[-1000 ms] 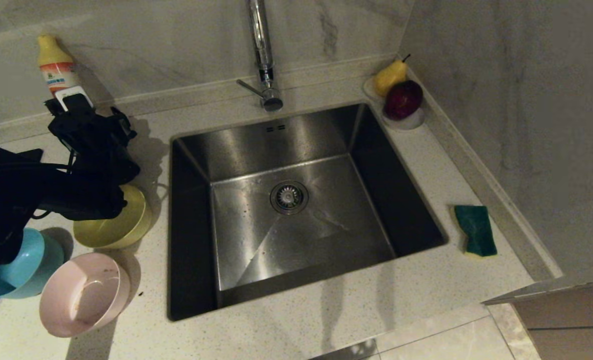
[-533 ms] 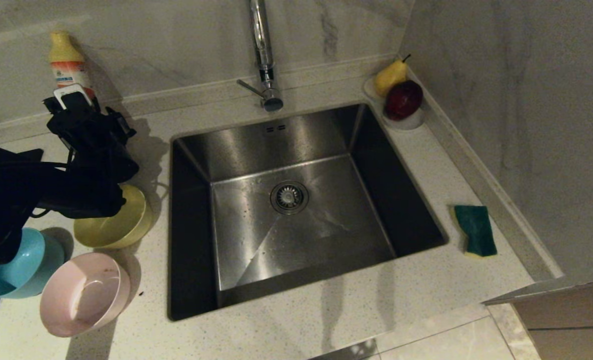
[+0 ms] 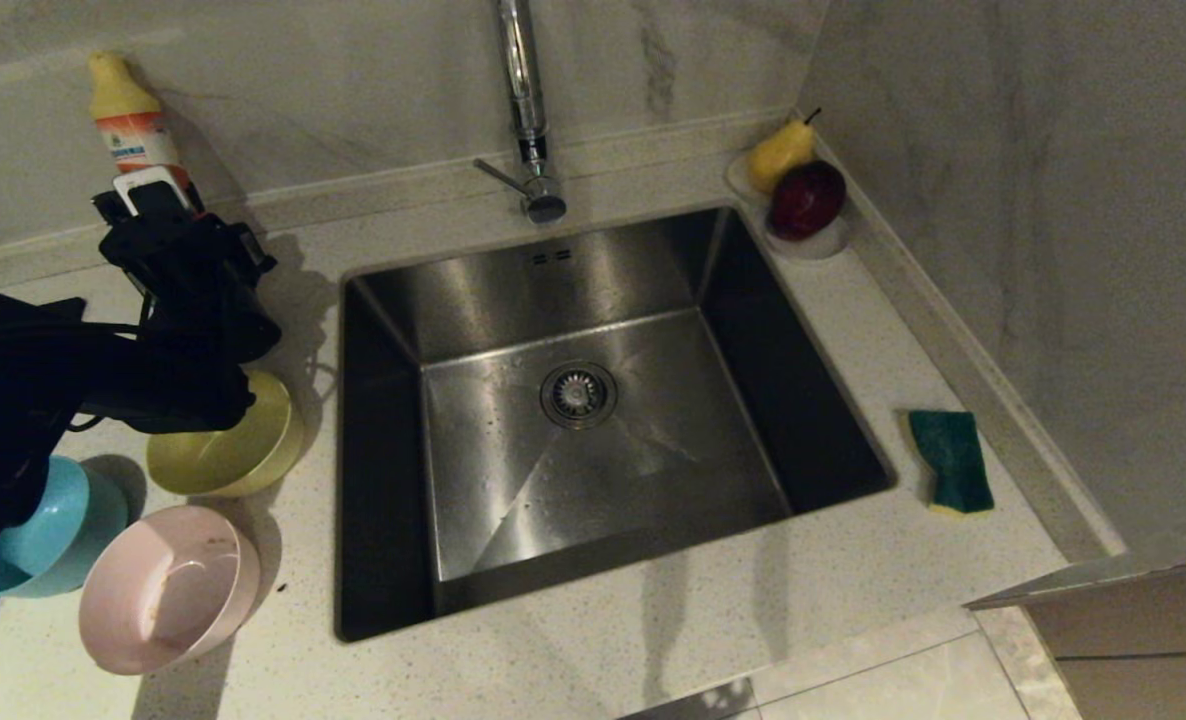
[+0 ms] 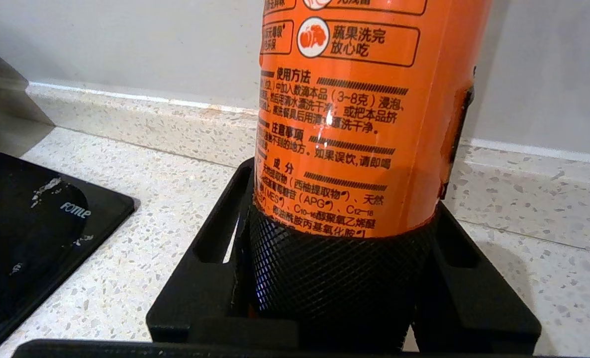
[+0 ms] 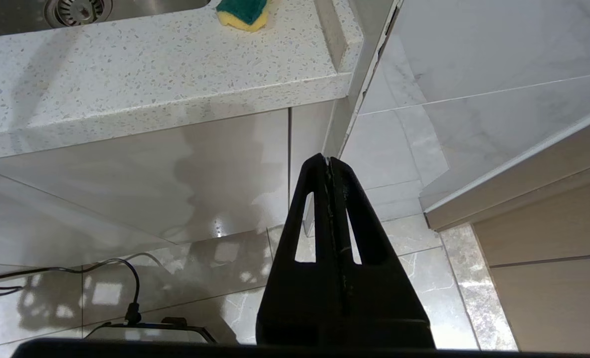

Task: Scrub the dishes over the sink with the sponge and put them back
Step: Place the dish soap on the table

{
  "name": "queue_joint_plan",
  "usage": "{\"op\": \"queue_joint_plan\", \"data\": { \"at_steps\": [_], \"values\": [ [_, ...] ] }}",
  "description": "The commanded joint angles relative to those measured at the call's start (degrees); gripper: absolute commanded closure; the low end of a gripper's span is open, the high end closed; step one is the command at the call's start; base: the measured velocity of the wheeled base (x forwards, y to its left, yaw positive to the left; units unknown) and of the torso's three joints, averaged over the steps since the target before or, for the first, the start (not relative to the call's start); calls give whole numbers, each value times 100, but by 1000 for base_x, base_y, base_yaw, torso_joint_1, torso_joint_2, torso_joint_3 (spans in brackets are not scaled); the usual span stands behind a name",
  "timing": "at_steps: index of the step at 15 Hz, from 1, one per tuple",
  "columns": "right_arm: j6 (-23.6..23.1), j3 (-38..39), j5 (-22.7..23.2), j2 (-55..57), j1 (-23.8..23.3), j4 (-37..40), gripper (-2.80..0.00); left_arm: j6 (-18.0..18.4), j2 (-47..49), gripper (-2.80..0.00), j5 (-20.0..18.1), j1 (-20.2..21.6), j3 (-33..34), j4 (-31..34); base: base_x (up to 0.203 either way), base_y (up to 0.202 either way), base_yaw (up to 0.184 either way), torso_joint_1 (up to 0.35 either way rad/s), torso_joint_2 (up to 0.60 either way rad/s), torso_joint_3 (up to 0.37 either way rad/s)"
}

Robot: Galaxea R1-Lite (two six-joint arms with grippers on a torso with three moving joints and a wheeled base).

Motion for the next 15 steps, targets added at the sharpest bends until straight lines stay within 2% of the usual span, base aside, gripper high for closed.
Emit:
{"op": "queue_joint_plan", "data": {
  "at_steps": [1, 4, 8, 11, 15],
  "values": [
    [-1, -4, -1, 1, 8, -2, 0, -3, -20, 0, 37, 4, -111, -25, 0, 0, 0, 0, 0, 0],
    [-1, 4, -1, 1, 7, -2, 0, -20, 29, 0, 77, 4, -256, -272, 0, 0, 0, 0, 0, 0],
    [-1, -3, 0, 1, 0, -2, 0, 97, 166, 0, 64, -4, -176, -1054, 0, 0, 0, 0, 0, 0],
    [-1, -4, -1, 1, -1, -2, 0, 85, 182, 0, 72, -23, -232, -1073, 0, 0, 0, 0, 0, 0],
    [-1, 4, 6, 1, 0, -2, 0, 23, 147, 0, 64, -31, -111, -782, 0, 0, 0, 0, 0, 0]
  ]
}}
